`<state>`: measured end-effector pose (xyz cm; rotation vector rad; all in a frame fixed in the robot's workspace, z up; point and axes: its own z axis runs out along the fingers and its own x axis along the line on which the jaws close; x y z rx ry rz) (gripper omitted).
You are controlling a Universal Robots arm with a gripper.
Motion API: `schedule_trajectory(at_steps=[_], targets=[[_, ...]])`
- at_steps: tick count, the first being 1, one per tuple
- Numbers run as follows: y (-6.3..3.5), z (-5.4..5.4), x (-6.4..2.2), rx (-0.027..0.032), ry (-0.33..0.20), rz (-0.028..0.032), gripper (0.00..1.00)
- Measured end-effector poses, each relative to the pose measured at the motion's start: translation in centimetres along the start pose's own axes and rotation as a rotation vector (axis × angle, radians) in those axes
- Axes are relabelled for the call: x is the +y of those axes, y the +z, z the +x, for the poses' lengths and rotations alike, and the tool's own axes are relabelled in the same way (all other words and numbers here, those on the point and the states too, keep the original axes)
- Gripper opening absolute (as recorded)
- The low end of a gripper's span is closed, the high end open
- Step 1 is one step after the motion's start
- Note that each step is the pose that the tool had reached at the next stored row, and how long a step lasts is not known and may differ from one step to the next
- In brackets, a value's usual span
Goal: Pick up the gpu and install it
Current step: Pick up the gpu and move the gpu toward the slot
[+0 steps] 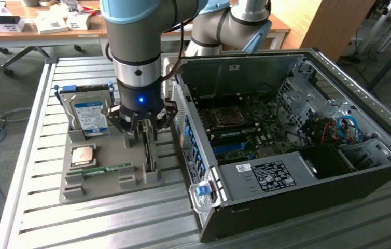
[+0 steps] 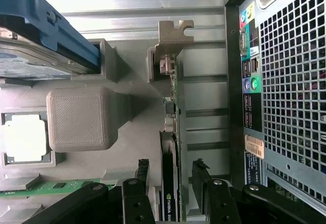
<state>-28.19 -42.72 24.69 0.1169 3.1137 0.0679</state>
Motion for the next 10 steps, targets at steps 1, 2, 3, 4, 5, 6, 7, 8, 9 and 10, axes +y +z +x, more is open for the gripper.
schedule_trajectory(at_steps=[1, 2, 3, 4, 5, 6, 7, 8, 9, 10], targets=[[0.09, 0.00, 0.00, 0.0000, 0.000, 0.0000, 0.47], [0.19, 0.00, -0.01, 0.0000, 0.000, 0.0000, 0.47], [0.28, 0.01, -0.01, 0.0000, 0.000, 0.0001, 0.47], [0.37, 0.01, -0.02, 0.0000, 0.000, 0.0001, 0.47], [0.45, 0.01, -0.02, 0.0000, 0.000, 0.0001, 0.47], [0.53, 0.01, -0.02, 0.0001, 0.000, 0.0002, 0.47], [0.58, 0.02, -0.03, 0.0000, 0.000, 0.0002, 0.47], [0.58, 0.02, -0.03, 0.0002, 0.000, 0.0003, 0.47], [0.58, 0.02, -0.03, 0.0002, 0.000, 0.0004, 0.47], [0.58, 0.02, -0.03, 0.0002, 0.000, 0.0003, 0.47]])
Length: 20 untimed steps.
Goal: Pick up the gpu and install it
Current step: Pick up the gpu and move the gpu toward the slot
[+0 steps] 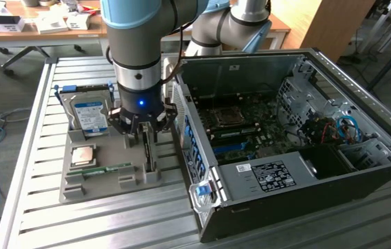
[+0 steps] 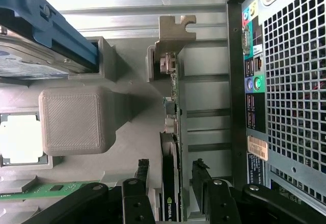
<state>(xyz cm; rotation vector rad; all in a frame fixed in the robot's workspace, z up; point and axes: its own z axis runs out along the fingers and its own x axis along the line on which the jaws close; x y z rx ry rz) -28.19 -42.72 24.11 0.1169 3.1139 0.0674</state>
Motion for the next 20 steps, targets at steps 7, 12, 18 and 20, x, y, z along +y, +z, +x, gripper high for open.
schedule_trajectory(at_steps=[7, 12, 18, 20], targets=[[0.16, 0.04, 0.00, -0.0003, 0.000, -0.0003, 0.47], [0.40, 0.10, -0.02, -0.0002, 0.000, -0.0002, 0.47], [0.54, 0.12, -0.03, -0.0001, 0.000, -0.0001, 0.47], [0.55, 0.12, -0.03, -0.0001, 0.000, -0.0001, 0.47]])
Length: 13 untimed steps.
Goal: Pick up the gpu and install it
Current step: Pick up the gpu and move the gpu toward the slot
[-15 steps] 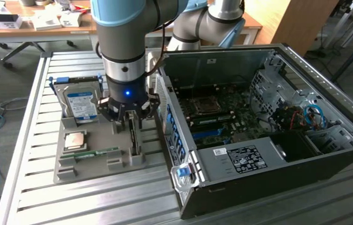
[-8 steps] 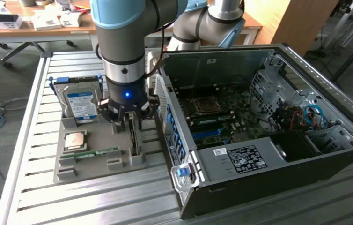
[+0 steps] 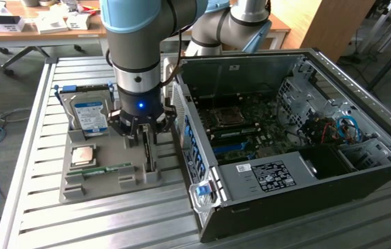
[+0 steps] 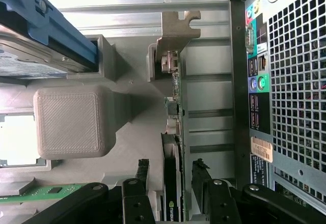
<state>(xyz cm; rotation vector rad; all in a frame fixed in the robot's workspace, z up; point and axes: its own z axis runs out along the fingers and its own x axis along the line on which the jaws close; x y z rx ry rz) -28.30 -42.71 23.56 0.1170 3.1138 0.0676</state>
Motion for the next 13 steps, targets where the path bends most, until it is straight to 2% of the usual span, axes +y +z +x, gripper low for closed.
schedule_trajectory(at_steps=[5, 7, 8, 13], targets=[[0.01, 0.00, 0.00, -0.0001, 0.000, -0.0001, 0.47], [0.01, 0.00, 0.00, -0.0001, 0.000, -0.0001, 0.45], [0.01, 0.00, 0.00, -0.0001, 0.000, -0.0001, 0.39], [0.13, 0.00, 0.00, -0.0004, 0.000, -0.0004, 0.39]])
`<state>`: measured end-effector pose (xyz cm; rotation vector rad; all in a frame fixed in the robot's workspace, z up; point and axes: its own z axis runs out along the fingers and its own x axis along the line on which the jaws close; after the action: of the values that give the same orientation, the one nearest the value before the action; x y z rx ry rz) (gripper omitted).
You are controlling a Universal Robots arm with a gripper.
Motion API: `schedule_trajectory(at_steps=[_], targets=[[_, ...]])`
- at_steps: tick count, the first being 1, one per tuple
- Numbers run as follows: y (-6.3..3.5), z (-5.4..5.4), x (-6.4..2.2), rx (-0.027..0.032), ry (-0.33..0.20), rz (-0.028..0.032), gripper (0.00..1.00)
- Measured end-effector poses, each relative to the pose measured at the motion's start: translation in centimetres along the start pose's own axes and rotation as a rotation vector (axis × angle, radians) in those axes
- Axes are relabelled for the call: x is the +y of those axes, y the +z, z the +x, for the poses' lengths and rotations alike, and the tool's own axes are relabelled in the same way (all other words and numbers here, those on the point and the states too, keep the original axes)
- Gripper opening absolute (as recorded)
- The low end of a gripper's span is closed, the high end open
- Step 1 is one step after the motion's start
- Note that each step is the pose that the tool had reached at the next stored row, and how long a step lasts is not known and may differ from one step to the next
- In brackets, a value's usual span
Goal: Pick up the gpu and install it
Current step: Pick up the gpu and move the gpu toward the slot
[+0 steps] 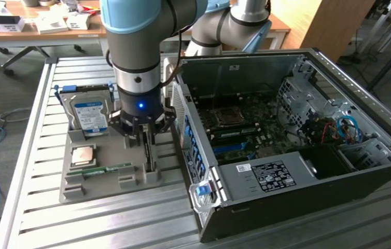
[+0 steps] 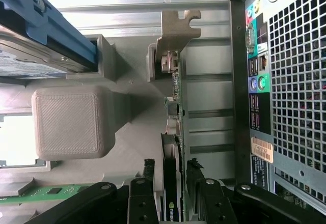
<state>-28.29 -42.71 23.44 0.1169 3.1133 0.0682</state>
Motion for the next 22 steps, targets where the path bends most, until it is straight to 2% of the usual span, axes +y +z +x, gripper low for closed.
schedule_trajectory(at_steps=[6, 22], targets=[[0.35, 0.01, -0.02, 0.0005, 0.000, 0.0005, 0.39], [0.36, -0.01, -0.28, 0.0003, 0.000, 0.0003, 0.39]])
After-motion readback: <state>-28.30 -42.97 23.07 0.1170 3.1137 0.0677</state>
